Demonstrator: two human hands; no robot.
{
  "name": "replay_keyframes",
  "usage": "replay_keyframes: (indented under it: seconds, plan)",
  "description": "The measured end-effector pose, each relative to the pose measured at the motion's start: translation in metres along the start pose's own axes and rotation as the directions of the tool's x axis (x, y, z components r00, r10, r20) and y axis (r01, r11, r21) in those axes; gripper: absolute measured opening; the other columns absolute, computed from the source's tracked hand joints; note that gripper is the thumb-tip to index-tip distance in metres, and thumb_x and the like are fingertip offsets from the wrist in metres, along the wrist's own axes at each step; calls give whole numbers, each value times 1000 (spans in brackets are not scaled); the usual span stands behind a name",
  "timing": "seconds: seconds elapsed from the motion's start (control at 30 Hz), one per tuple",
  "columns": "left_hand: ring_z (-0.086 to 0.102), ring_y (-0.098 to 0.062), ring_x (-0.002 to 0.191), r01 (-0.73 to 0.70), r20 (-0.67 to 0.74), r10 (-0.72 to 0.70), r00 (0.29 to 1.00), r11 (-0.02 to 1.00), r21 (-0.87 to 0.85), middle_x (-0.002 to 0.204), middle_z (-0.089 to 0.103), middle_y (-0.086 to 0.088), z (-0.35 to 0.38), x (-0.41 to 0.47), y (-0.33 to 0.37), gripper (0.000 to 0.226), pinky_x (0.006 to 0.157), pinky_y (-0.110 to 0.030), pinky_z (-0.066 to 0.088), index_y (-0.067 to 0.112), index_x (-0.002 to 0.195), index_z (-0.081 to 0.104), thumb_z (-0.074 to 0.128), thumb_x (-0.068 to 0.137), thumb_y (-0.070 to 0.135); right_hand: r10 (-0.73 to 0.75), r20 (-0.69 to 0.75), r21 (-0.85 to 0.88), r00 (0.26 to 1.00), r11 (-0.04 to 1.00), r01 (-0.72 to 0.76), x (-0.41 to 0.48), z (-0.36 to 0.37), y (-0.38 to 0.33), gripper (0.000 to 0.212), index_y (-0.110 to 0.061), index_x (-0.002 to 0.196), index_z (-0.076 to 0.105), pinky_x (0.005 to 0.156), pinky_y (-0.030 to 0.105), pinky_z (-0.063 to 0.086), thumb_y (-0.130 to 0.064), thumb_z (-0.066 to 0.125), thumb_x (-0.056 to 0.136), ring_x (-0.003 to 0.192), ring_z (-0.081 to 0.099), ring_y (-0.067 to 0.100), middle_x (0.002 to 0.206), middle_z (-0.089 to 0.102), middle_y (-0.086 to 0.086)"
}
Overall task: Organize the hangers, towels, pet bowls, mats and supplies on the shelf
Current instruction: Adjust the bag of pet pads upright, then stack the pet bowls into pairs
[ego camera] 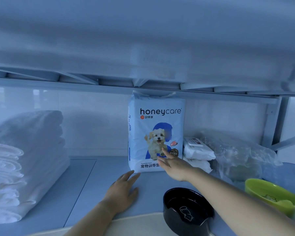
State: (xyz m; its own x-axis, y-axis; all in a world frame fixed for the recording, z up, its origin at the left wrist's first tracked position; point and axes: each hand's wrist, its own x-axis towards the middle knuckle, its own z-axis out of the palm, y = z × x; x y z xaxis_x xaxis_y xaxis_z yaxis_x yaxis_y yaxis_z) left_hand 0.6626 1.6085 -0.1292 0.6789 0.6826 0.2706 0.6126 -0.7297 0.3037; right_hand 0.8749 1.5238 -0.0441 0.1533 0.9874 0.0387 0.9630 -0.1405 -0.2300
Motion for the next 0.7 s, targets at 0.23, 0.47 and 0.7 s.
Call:
replay_keyframes:
  seconds: [0.23, 0.47, 0.7]
  plan:
    - [24, -10, 138, -9, -5, 8, 1000, 999, -32, 153, 19, 13, -3, -2, 2, 60, 109, -29, 31, 38, 144, 22, 31, 86, 48, -51, 20, 135, 998, 990, 48, -72, -1, 24, 54, -36, 144, 29, 114, 23, 11, -57, 20, 95, 141, 10, -3, 154, 7, -22]
    - [42, 3, 119, -63, 15, 70, 997, 956, -286, 133, 41, 26, -25, -7, 45, 30, 94, -13, 30, 45, 124, 47, 47, 95, 37, -60, -227, 229, 972, 967, 113, -125, 11, 7, 45, -35, 137, 42, 110, 17, 22, -50, 35, 95, 133, 29, -6, 144, 35, -24]
    - [48, 13, 108, -123, 131, 191, 973, 904, -409, 111, 58, 26, -30, -21, 98, 17, 85, -6, 36, 42, 103, 63, 51, 94, 35, 80, -464, 378, 882, 919, 116, -140, 29, 11, 23, -28, 104, 65, 89, 19, 45, -34, 44, 95, 100, 57, -3, 104, 65, -18]
